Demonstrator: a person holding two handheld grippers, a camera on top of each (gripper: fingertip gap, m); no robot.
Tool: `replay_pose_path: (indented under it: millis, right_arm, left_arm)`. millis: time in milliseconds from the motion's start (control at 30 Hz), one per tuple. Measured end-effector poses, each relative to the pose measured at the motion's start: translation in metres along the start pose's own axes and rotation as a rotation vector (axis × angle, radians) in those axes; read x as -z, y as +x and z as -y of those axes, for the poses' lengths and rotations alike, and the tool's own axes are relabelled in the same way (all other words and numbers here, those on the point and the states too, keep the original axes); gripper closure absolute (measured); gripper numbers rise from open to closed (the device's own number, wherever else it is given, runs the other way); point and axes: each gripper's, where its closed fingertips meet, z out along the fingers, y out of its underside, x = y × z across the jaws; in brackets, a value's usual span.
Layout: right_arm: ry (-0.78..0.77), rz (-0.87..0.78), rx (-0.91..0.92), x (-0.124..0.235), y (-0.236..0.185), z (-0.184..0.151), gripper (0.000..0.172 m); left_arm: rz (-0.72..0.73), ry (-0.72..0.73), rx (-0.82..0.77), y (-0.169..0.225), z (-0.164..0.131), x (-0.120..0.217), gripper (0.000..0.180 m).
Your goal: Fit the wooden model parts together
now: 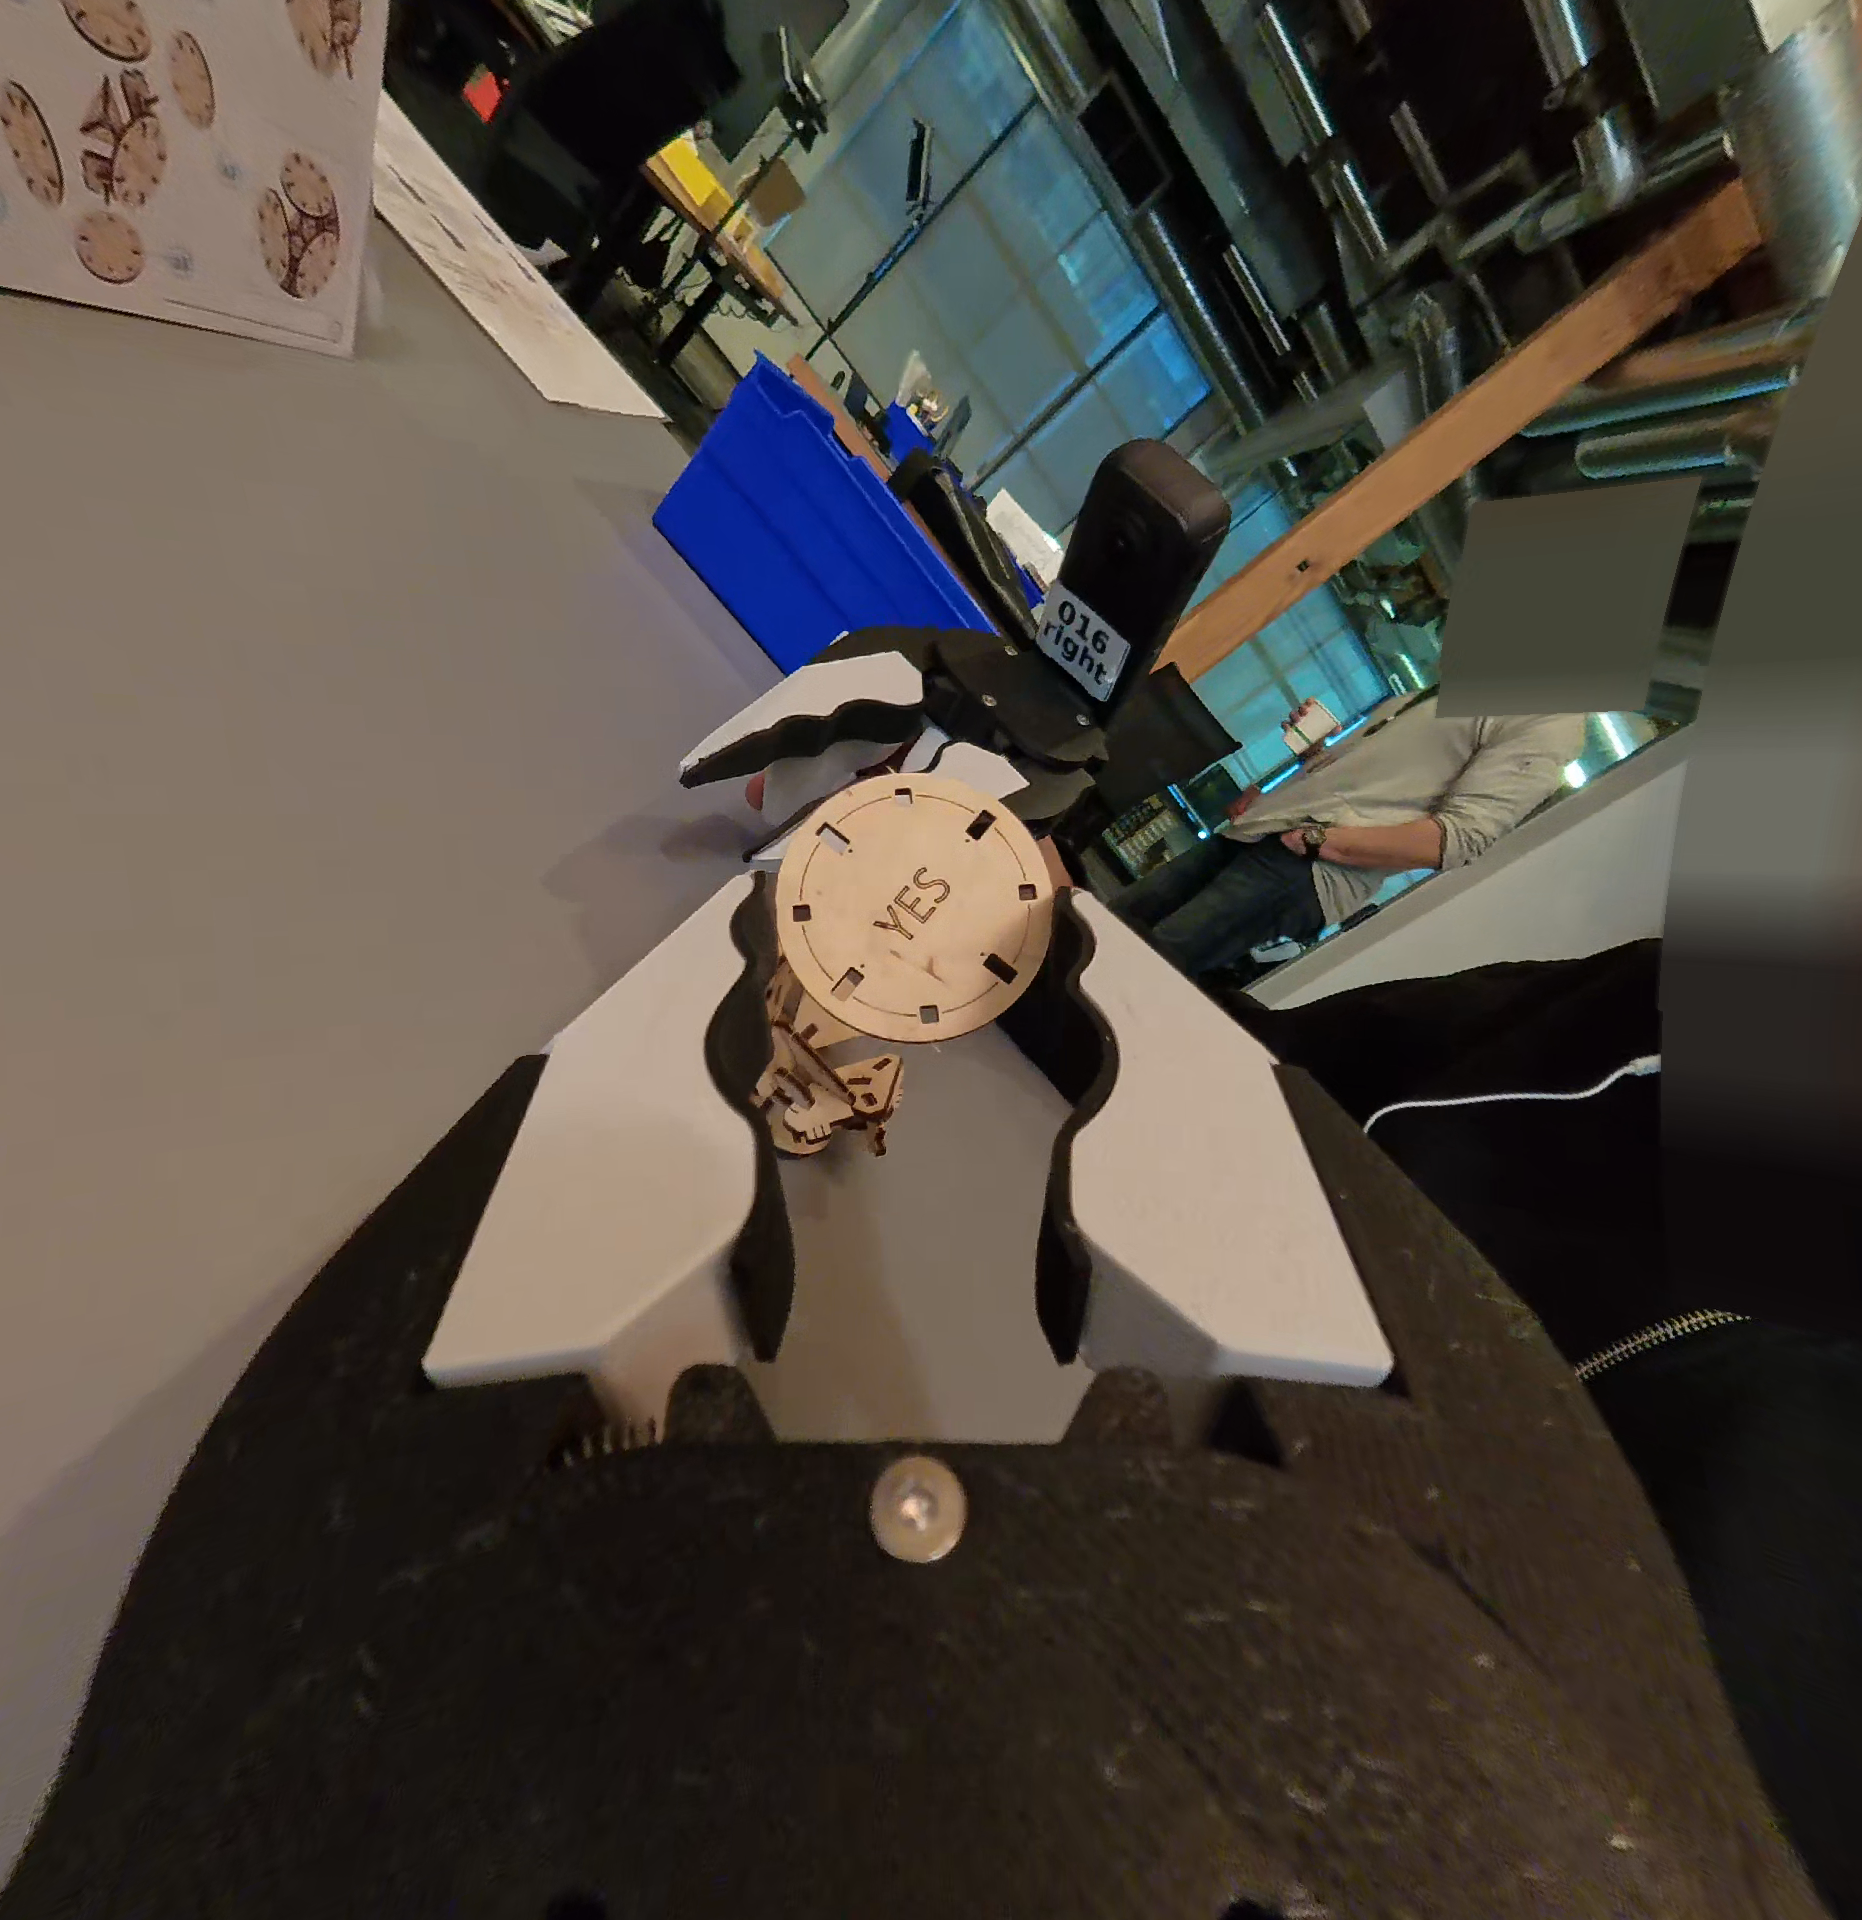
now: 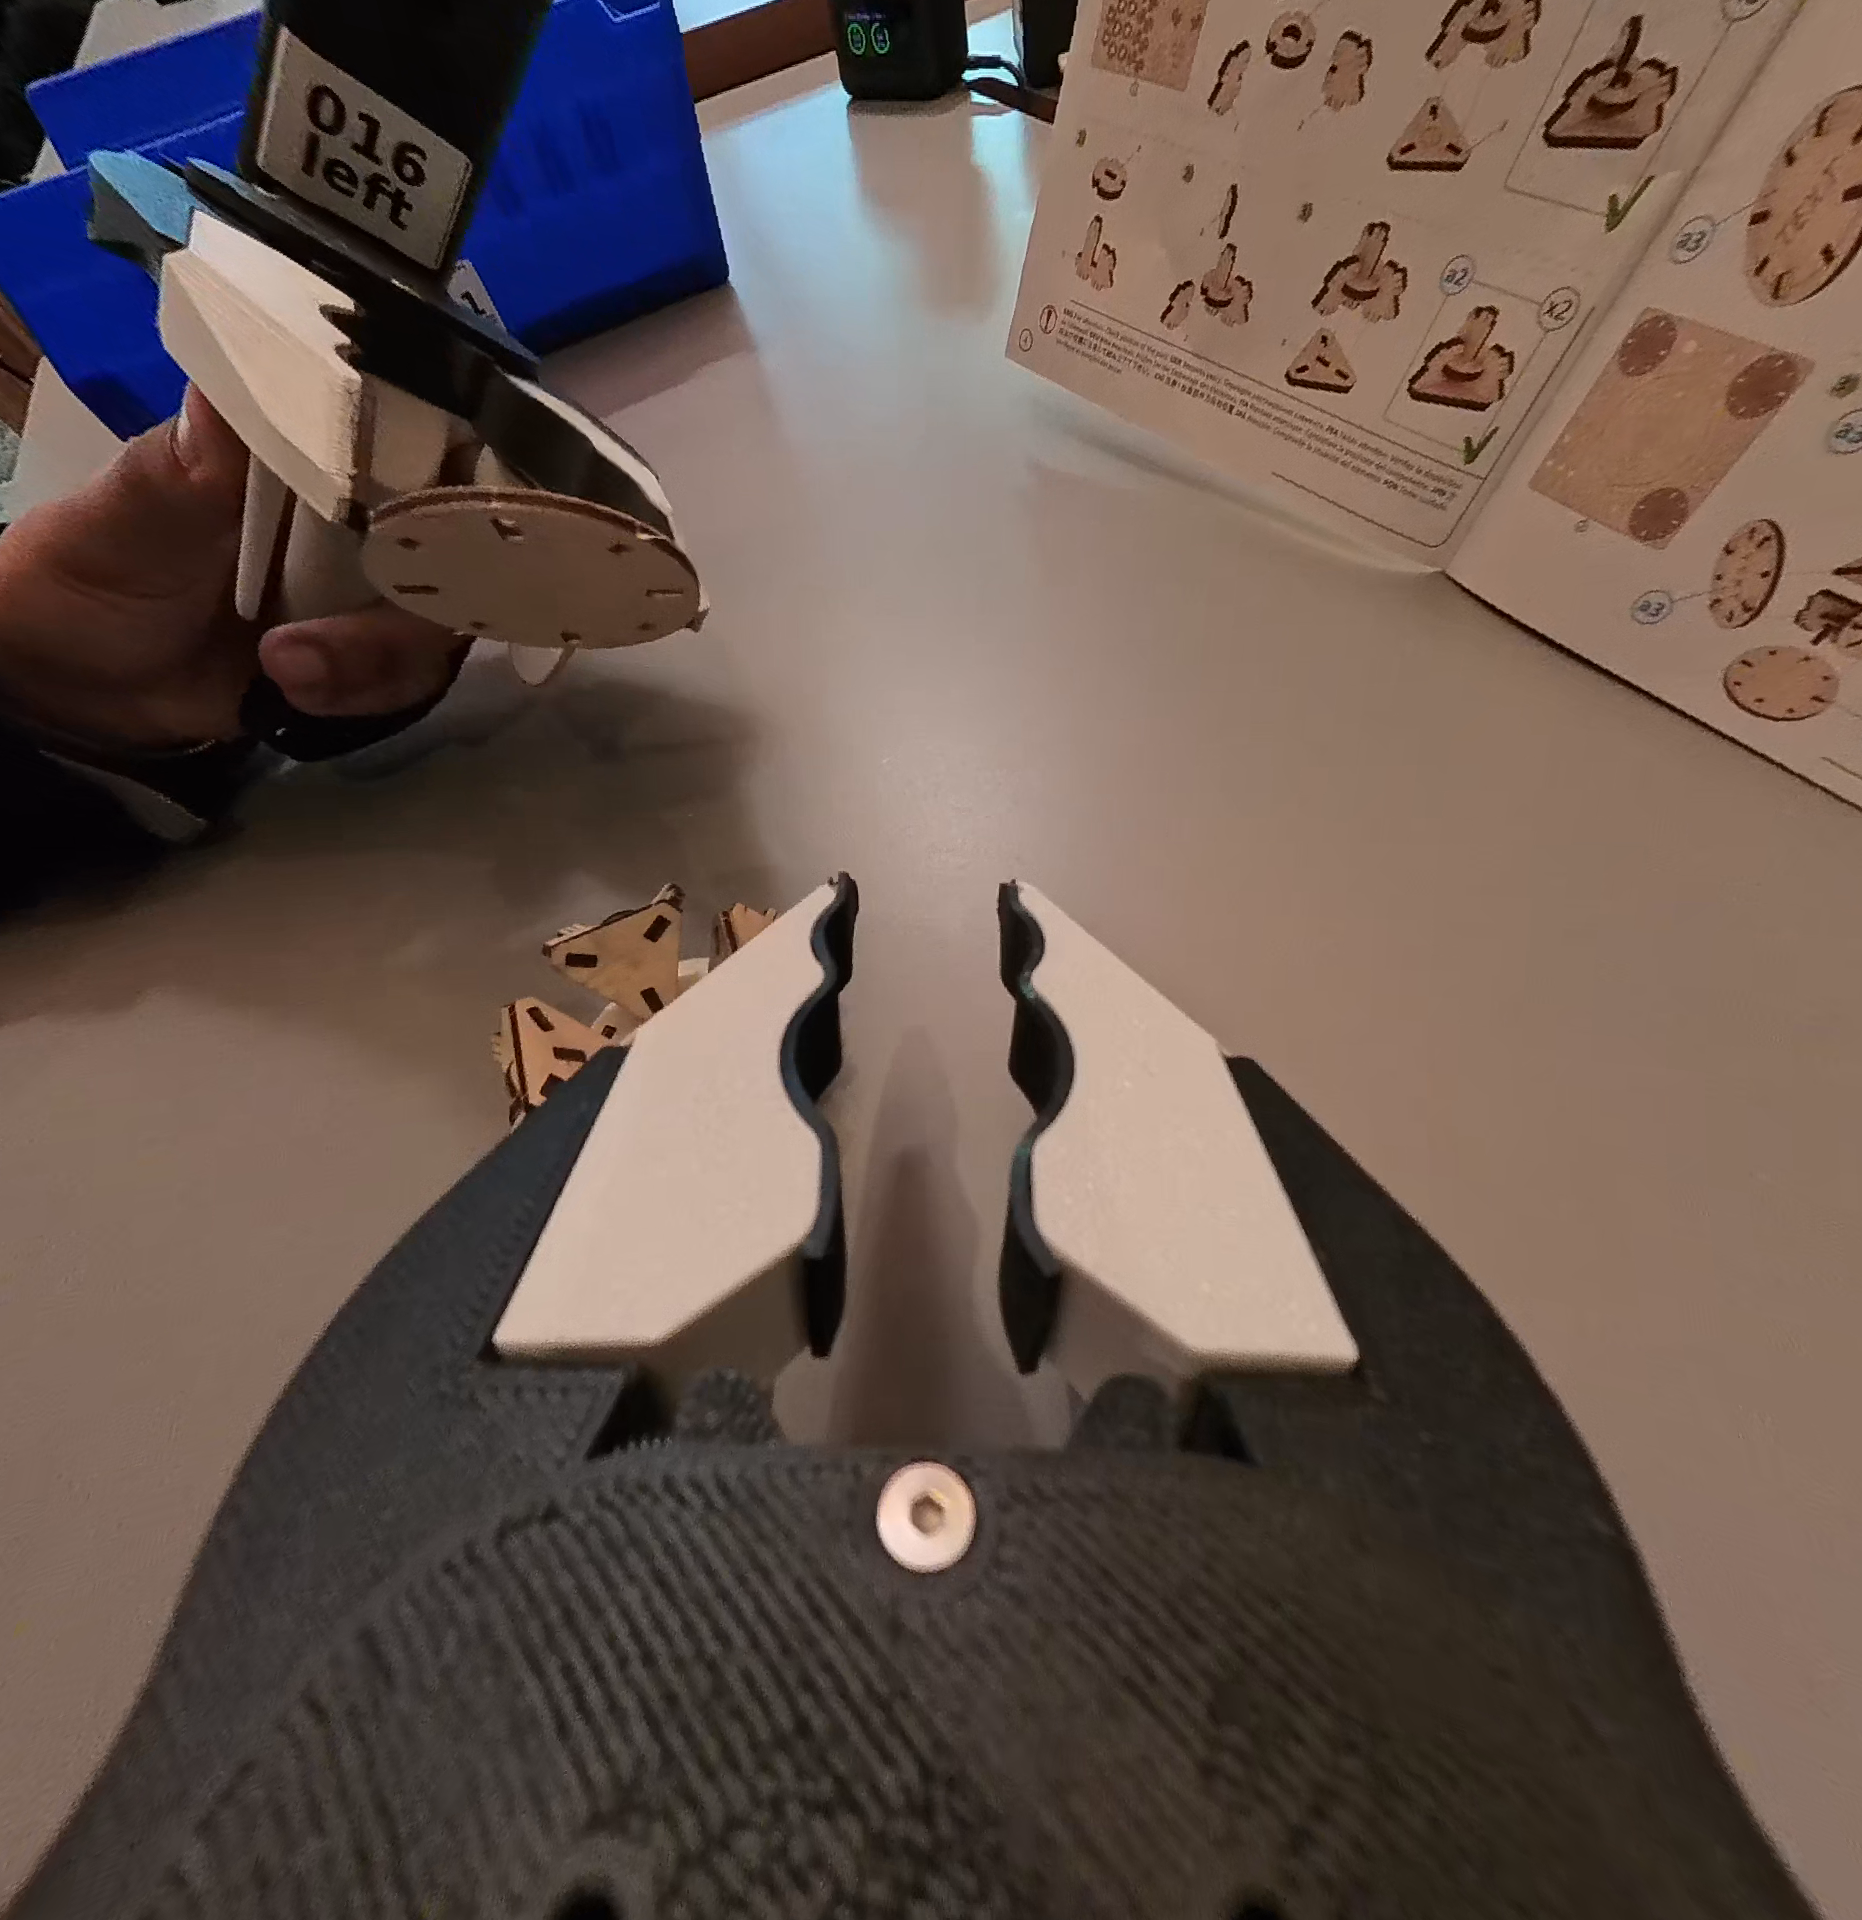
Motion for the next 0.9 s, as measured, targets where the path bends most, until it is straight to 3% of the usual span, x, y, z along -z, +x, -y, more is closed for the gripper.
replay_pose_path:
  millis: [367,700,900]
  right_arm:
    - [-0.015,0.003,0.02,-0.001,-0.004,-0.002,0.145]
    - [0.002,0.008,-0.017,0.0,-0.001,0.0,0.144]
    - [0.102,0.026,-0.083,0.009,0.006,0.013,0.138]
  left_arm:
    - [-0.086,0.058,0.026,0.014,0.008,0.004,0.131]
    - [-0.055,0.108,0.078,0.003,0.015,0.017,0.132]
    - [0.021,0.09,0.042,-0.006,0.014,0.02,0.131]
